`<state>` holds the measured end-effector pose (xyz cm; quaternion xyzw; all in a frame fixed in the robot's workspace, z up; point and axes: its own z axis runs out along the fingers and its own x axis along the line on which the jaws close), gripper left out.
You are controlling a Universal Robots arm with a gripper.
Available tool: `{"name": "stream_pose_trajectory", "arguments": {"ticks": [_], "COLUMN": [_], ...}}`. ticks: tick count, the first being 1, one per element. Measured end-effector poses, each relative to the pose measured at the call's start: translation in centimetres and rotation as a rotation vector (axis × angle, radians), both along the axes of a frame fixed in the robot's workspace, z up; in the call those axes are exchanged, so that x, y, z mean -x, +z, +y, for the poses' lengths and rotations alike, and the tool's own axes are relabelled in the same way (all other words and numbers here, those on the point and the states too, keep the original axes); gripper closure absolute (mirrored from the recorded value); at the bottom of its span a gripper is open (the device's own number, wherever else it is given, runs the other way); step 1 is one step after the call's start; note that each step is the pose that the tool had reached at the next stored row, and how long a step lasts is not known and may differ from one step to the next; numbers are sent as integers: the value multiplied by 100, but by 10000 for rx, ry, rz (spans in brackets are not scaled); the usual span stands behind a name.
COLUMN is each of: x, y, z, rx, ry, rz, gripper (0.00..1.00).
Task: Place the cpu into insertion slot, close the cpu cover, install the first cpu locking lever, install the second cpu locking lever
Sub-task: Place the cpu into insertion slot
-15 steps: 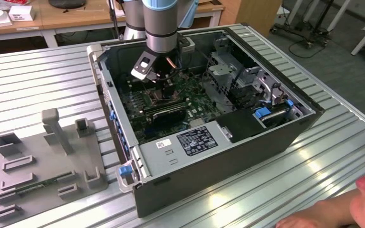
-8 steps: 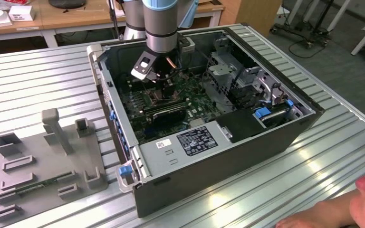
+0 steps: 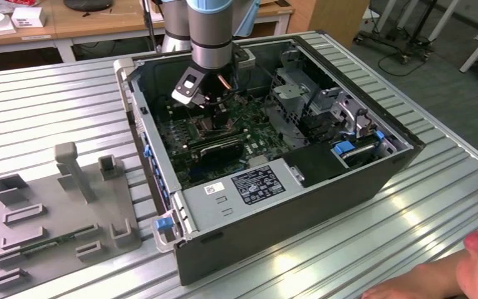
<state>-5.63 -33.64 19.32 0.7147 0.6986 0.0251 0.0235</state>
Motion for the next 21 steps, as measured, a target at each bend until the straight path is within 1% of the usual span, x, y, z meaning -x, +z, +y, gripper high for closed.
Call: {"name": "stream_pose_trajectory", "arguments": {"ticks": [5,9,11,15,21], "x": [0,1,2,4,5], "y": [33,32,27,-6,-19], "z": [0,0,-1,-1,-1], "rx": [-16,-20,-19,-16,-17], "ry": [1,0,1,1,0], "rz": [1,0,-3,-8,-8], "gripper": [45,45,45,45,45]}}
